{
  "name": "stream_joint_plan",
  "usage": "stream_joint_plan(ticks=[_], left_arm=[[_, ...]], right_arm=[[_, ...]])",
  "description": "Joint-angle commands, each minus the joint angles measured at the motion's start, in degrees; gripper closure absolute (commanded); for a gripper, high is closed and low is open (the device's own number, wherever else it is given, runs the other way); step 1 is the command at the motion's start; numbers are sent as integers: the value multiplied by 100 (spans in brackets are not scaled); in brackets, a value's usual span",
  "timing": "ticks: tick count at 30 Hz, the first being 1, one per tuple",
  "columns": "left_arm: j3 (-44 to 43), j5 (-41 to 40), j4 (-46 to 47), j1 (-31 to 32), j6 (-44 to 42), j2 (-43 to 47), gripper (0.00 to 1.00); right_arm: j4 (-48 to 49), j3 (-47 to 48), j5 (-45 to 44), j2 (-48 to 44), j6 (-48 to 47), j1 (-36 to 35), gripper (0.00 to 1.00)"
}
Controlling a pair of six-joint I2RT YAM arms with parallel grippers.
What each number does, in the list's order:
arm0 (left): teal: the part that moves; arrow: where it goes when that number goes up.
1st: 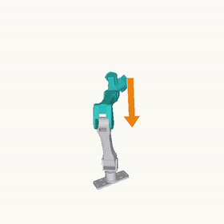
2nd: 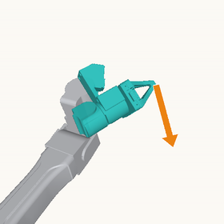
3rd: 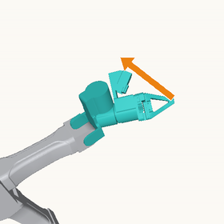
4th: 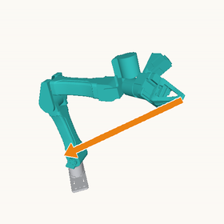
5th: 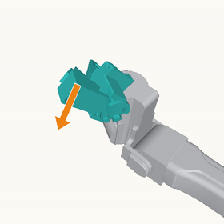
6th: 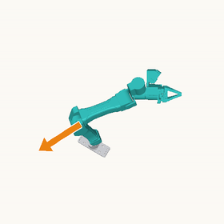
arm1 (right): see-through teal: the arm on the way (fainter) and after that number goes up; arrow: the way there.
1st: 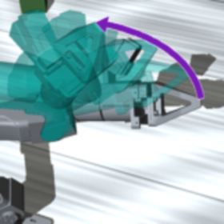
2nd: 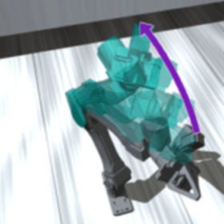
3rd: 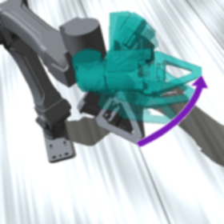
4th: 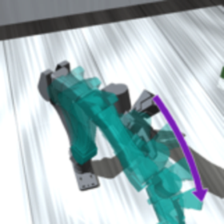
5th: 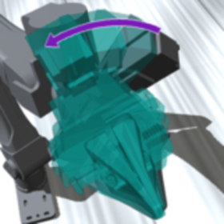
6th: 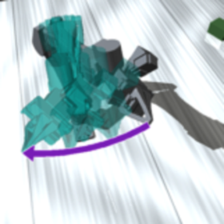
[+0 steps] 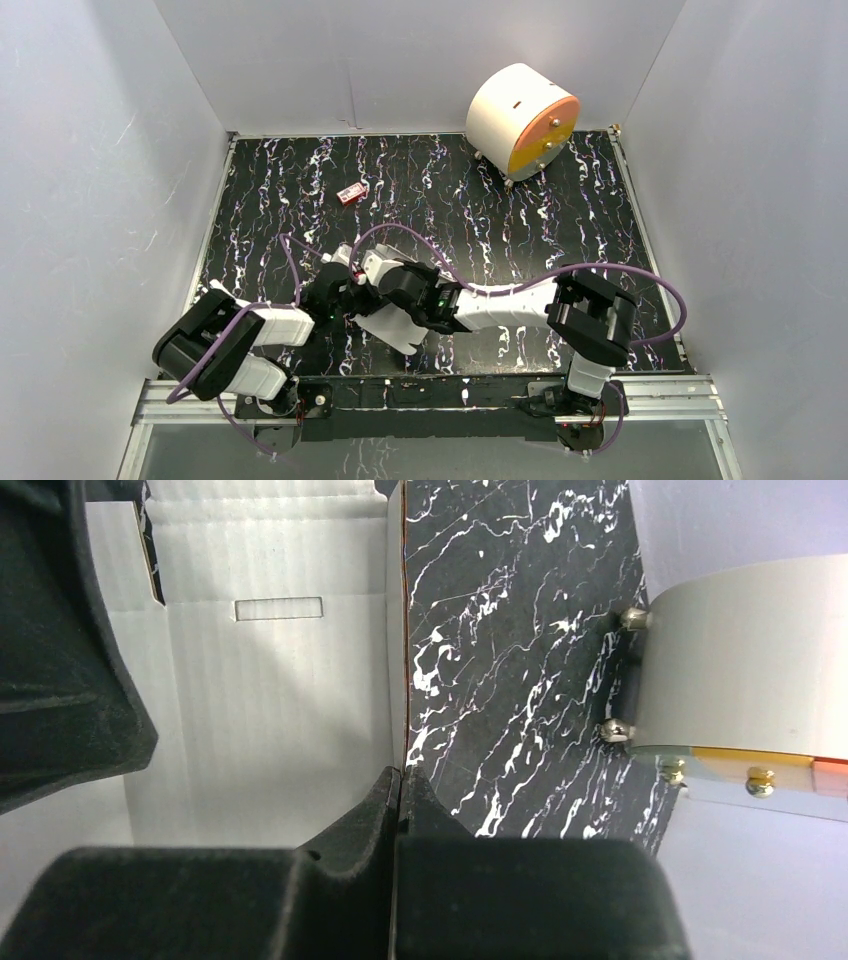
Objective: Fold the paper box
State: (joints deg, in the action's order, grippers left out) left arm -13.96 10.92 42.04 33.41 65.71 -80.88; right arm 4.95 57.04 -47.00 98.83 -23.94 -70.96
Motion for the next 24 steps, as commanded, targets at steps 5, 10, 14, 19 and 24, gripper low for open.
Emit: stream_joint_plan(ticks=[5, 10, 14, 19, 24], left_arm=[[-98, -327, 59, 25, 200, 147, 86], [-151, -306, 65, 25, 258, 15, 87], [-287, -290, 120, 25, 224, -21, 88], [-460, -213, 181, 34, 262, -315, 95], [-500, -225, 312, 42, 302, -567, 100]], right_arm=[[106, 21, 227, -50, 474, 324, 96], [94, 35, 347, -100, 520, 346, 96], [44, 75, 392, -45, 576, 345, 96], [41, 97, 444, -21, 651, 346, 96], [41, 112, 479, -13, 671, 346, 97]])
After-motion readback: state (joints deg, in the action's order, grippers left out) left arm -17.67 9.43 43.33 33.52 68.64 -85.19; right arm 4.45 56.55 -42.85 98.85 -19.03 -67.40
